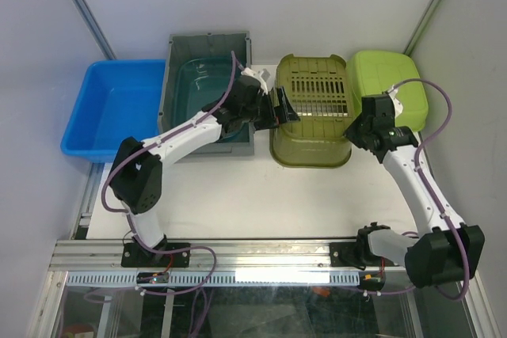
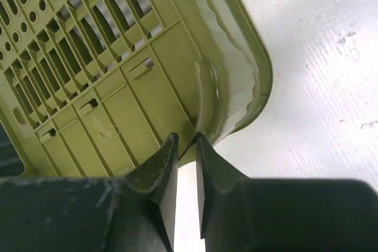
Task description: Turn the large container upside down
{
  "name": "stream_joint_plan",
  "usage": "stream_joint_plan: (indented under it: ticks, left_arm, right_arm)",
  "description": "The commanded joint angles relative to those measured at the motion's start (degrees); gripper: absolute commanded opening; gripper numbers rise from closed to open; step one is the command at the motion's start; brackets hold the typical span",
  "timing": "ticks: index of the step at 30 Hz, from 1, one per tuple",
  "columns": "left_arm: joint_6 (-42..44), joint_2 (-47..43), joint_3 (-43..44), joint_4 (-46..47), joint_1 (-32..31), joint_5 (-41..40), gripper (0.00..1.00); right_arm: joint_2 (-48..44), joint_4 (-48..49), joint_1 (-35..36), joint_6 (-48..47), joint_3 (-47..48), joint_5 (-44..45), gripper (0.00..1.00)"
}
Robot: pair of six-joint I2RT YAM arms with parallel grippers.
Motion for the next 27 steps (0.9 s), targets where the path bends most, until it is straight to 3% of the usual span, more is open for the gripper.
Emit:
stream_joint_plan:
  ticks: [1,10,27]
  left_arm:
    - [2.27,1.42,8.47,5.21,0.7,1.31,0.99]
    - [8.21,-6.53,10.45,-0.95,1.68,-2.61,0.99]
    - [14.7,-30.06,-0.66,-14.64,3.67,-13.07,0.99]
  right_arm:
    - [4.36,6.68,-1.36,1.38,3.71,1.32,0.0]
    - [15.68,9.87,-3.79,1.92,11.61,0.61,0.0]
    - [15.86,14.45,-8.74,16.47,9.46,4.7,0.0]
